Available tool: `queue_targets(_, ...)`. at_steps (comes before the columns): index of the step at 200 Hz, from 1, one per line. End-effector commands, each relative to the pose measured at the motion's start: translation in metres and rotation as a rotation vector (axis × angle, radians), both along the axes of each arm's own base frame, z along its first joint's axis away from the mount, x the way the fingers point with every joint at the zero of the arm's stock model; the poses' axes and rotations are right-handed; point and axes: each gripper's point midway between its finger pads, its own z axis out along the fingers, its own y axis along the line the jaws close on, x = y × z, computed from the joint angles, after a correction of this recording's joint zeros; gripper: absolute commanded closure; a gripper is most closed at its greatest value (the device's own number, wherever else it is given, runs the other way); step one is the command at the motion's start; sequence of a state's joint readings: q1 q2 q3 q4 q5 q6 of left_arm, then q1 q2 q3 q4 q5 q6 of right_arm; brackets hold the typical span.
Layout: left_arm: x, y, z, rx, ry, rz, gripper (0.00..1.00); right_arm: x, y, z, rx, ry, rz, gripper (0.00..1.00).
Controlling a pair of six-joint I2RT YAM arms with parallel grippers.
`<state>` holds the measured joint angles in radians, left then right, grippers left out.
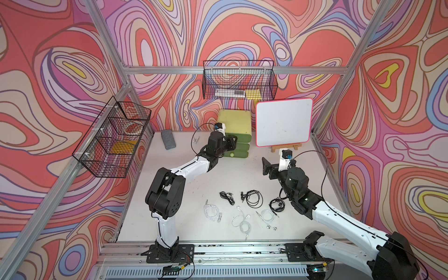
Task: Place the wired earphones into the drawer by color
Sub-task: Close the drawer in the storage box, then open the drawer in the storage box.
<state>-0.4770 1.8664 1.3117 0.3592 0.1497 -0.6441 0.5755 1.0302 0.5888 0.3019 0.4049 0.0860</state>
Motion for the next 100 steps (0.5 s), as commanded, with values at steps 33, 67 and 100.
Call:
queue_targets(33,-0.028,0.013,0.019,-0.035,0.001,-0.01,0.48,0.004,-0.004,-0.005,0.0,0.02,-0.032,0.02)
queue_targets(67,-0.044,0.022,0.005,-0.065,0.058,0.012,0.43,0.011,0.001,-0.013,-0.014,0.075,-0.024,0.02)
queue_targets(100,-0.053,0.026,-0.014,-0.108,0.111,0.032,0.41,0.017,0.006,-0.025,0.001,0.144,0.007,0.02)
